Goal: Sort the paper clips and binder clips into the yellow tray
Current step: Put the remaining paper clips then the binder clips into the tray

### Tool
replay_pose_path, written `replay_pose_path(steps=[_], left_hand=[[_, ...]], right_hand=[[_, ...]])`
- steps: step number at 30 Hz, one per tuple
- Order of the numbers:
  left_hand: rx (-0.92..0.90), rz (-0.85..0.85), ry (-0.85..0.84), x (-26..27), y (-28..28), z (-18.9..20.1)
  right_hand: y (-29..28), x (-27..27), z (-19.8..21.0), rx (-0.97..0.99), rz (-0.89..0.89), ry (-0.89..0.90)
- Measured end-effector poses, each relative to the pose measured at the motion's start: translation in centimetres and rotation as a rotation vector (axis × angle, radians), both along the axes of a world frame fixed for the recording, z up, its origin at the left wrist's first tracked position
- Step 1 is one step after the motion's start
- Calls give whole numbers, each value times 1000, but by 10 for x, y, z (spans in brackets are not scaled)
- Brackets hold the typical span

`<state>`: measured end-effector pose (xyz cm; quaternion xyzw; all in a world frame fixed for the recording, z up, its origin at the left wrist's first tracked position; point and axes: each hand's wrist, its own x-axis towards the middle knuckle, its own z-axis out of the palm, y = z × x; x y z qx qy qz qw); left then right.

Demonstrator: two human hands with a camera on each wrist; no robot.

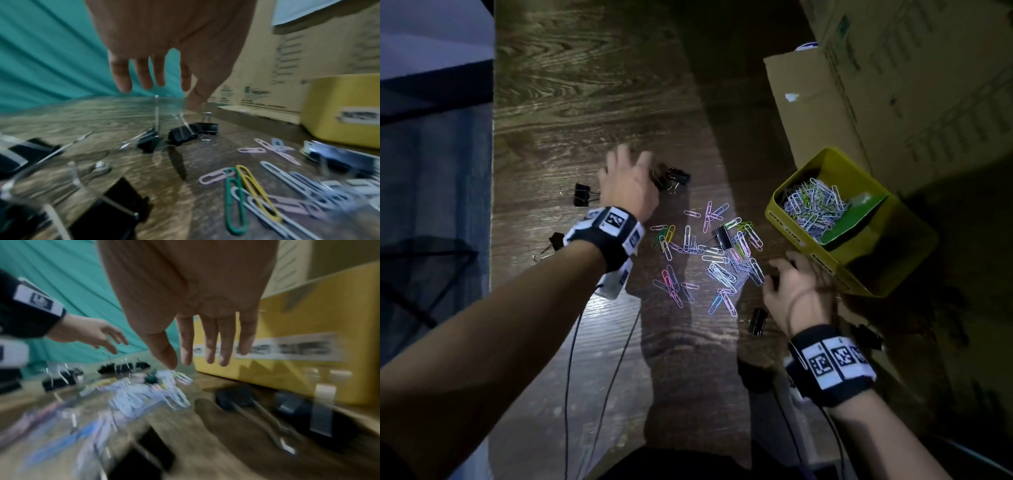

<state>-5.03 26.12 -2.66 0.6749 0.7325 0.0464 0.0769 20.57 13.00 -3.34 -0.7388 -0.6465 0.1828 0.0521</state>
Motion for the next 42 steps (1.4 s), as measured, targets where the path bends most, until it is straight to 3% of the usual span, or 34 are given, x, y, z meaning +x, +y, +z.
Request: replay_pose_path(steps=[3,6,10,13,16,20,24,30,36,38,42], left_hand=[[55,-308,-83,26,-11,-6],[-144,-623,-194,47,-17,-23],[-440,-632,-66,51,-18,-39],[-439,-663,-67,39,-28,-49],[-389,-666,-143,25,-52,-56],[-334,-721,-128,19,-87,-66],[-310,-611,-195,50,-64,-54],[-535,-792,40,113,-38,-44],[-441,-844,86,94,-74,-53],[-386,-802,4,84,-88,-51],[-263,-693,-403,98,-113,-36]], right_hand=[[25,-27,5,-51,172,152],[49,-49,-1,-47,424,73],[61,-54,-13,-117,550,-68],[56,-42,-19,-94,561,-41],[45,-24,-15,-129,467,44],[22,7,-5,-17,184,195],[-2,30,-11,-56,-21,249],[-8,25,-6,-94,-164,201],[-4,19,-20,-108,-343,531],[-4,18,-22,-100,-381,623],[1,13,-19,-89,-477,806]])
